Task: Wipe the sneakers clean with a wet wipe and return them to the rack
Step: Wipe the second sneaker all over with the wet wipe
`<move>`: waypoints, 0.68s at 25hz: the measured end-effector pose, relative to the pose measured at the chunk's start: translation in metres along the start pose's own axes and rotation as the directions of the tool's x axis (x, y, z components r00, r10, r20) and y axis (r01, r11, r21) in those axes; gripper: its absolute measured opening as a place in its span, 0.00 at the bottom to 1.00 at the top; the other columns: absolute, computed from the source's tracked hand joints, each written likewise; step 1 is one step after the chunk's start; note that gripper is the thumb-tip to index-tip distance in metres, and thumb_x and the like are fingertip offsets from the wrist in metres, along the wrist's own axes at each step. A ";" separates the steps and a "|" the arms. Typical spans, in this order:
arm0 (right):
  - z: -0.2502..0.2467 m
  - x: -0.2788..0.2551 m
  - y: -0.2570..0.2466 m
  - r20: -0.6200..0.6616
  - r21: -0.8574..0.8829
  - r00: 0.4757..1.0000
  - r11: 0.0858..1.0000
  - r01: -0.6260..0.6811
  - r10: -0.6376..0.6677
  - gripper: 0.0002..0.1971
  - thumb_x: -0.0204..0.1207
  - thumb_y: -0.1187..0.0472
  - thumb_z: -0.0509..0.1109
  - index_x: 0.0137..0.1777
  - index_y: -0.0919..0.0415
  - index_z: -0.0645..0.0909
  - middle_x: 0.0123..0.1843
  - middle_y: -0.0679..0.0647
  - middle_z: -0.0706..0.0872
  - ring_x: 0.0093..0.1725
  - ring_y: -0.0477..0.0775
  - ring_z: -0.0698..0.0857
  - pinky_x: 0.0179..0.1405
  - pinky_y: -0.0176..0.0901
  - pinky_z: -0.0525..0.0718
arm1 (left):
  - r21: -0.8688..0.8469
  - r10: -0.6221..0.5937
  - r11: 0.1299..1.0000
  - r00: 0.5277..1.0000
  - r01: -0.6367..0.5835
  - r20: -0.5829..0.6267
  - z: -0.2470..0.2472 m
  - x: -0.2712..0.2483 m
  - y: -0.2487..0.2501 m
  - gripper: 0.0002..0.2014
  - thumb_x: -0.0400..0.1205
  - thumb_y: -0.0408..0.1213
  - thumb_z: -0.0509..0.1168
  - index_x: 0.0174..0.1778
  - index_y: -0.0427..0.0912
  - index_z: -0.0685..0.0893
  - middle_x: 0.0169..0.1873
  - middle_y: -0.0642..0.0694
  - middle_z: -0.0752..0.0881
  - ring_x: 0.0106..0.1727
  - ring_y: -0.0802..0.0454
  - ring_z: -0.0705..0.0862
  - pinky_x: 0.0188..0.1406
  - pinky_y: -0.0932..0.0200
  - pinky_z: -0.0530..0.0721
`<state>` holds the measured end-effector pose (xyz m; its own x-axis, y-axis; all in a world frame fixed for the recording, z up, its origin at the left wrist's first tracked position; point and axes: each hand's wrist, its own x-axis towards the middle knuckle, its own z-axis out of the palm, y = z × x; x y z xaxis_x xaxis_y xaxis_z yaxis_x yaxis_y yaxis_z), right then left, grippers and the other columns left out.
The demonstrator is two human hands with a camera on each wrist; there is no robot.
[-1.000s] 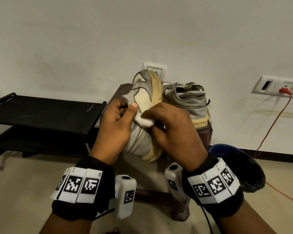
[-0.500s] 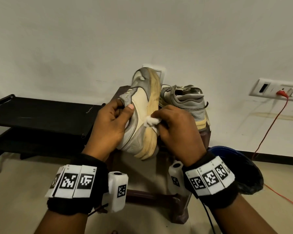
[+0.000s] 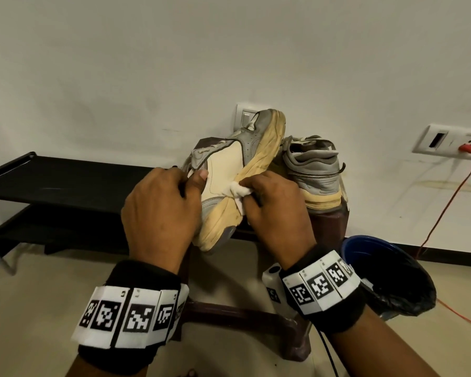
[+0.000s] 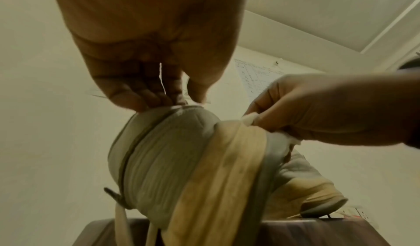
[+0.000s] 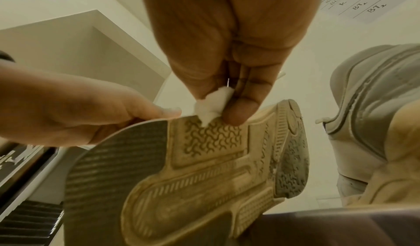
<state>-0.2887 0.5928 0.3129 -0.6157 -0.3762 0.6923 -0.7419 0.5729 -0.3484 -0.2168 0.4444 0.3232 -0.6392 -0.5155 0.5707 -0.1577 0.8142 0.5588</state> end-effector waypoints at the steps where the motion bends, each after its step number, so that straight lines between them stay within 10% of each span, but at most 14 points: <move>1: 0.001 0.002 0.000 -0.014 -0.003 1.000 1.000 -0.005 0.005 0.08 0.74 0.62 0.70 0.49 0.59 0.88 0.42 0.53 0.88 0.40 0.52 0.85 0.37 0.53 0.84 | -0.025 0.029 0.999 0.999 -0.029 0.022 -0.001 0.000 -0.002 0.20 0.82 0.55 0.61 0.49 0.41 0.87 0.42 0.44 0.85 0.44 0.48 0.81 0.39 0.54 0.75; 6: 0.005 0.012 0.001 -0.060 -0.003 0.998 0.999 -0.033 0.033 0.08 0.74 0.62 0.71 0.51 0.60 0.88 0.43 0.53 0.88 0.40 0.52 0.85 0.37 0.54 0.85 | -0.039 0.120 0.993 0.954 -0.114 0.276 -0.006 0.001 -0.014 0.23 0.81 0.53 0.62 0.70 0.48 0.76 0.60 0.47 0.84 0.63 0.46 0.79 0.59 0.45 0.80; 13: 0.000 0.007 0.004 0.009 0.030 0.991 0.990 0.137 -0.137 0.09 0.71 0.66 0.72 0.50 0.63 0.88 0.45 0.56 0.87 0.44 0.56 0.85 0.41 0.56 0.85 | -0.295 0.166 0.955 0.862 -0.019 0.480 -0.008 0.002 -0.034 0.19 0.81 0.56 0.62 0.64 0.51 0.77 0.58 0.55 0.85 0.58 0.56 0.84 0.57 0.45 0.85; 17: -0.017 -0.009 -0.013 0.274 0.054 0.927 0.967 0.250 -0.255 0.12 0.69 0.70 0.75 0.52 0.60 0.88 0.46 0.53 0.87 0.45 0.53 0.85 0.42 0.52 0.86 | -0.318 0.157 0.948 0.864 0.004 0.479 -0.004 0.001 -0.034 0.17 0.81 0.51 0.63 0.64 0.50 0.77 0.60 0.54 0.85 0.59 0.55 0.84 0.57 0.46 0.85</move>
<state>-0.2690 0.6011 0.3221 -0.4544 -0.6948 0.5574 -0.8855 0.4205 -0.1978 -0.2092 0.4152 0.3068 -0.9373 -0.1898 0.2924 0.0870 0.6851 0.7233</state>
